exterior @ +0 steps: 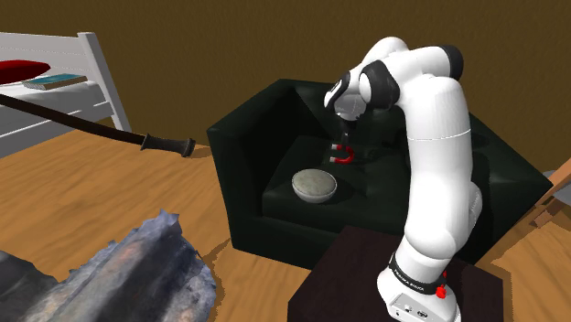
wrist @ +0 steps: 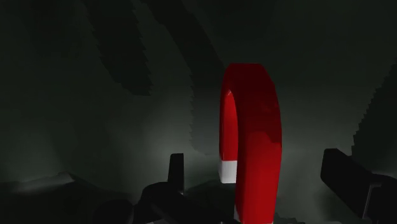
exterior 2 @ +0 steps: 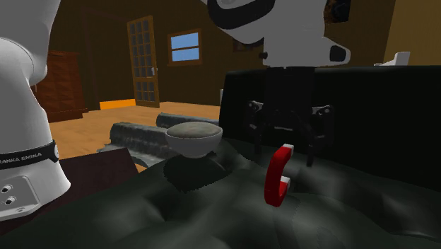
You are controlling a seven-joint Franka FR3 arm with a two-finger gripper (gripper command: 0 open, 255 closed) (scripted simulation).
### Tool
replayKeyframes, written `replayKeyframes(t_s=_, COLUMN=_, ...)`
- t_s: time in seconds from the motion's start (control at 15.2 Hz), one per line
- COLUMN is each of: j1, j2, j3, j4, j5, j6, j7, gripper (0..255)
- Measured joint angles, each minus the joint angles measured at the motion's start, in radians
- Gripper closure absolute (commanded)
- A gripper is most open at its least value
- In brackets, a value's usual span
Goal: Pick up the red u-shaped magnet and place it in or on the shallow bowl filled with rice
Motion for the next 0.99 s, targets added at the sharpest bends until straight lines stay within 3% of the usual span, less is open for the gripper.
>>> replayKeyframes(t_s=0.59, j1=-0.010, j2=0.027, j3=0.016, j4=-0.013, j5=0.025, j6=0.035, j7=-0.015, gripper=0)
replayKeyframes(t_s=0.66, j1=-0.010, j2=0.027, j3=0.016, j4=-0.013, j5=0.025, j6=0.035, j7=-0.015, gripper=255)
replayKeyframes(t_s=0.99, j1=-0.010, j2=0.027, j3=0.016, j4=-0.013, j5=0.024, j6=0.036, j7=-0.015, gripper=255)
